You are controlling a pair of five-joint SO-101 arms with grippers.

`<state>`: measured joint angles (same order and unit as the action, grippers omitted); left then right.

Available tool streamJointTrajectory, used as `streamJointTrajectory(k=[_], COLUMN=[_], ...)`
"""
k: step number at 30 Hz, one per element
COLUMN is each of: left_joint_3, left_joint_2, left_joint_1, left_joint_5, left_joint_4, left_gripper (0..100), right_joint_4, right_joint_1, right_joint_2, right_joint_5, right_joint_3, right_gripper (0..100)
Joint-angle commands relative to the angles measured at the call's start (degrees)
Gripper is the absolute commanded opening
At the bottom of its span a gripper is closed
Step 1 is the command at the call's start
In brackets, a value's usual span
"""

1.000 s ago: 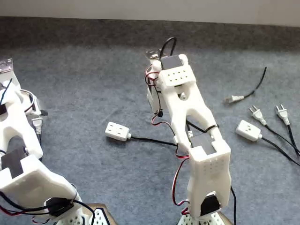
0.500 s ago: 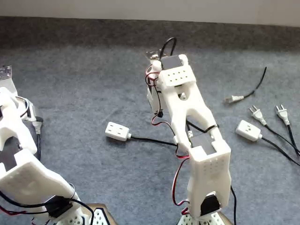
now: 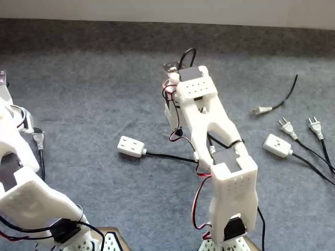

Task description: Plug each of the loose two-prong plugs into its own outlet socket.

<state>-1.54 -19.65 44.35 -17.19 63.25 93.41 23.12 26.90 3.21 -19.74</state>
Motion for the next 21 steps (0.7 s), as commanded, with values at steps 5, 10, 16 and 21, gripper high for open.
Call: streamJointTrajectory(k=[5,10,16,21], left_joint_3=[4.88,2.24,-3.30,-4.97], left_joint_2=[2.33,2.24,2.24,2.33], left_joint_1=[0.40,0.04,0.40,0.40], left_joint_5=[-0.35,-0.35,-0.35,-0.35], left_joint_4=[4.22,4.13,-3.60,-5.10], left_gripper=[24,24,24,24], right_joint_4=[-0.22,-0.22,-0.22,-0.22], right_joint_1=[-0.66,-0.66,-0.66,-0.75], right_joint_2=[-2.33,-2.24,-2.24,-2.24], right_joint_5=[-0.35,-0.35,-0.35,-0.35], right_joint_3=[-0.13,-0.04,-0.04,-0.04], right_gripper=[15.9,15.9,15.9,15.9])
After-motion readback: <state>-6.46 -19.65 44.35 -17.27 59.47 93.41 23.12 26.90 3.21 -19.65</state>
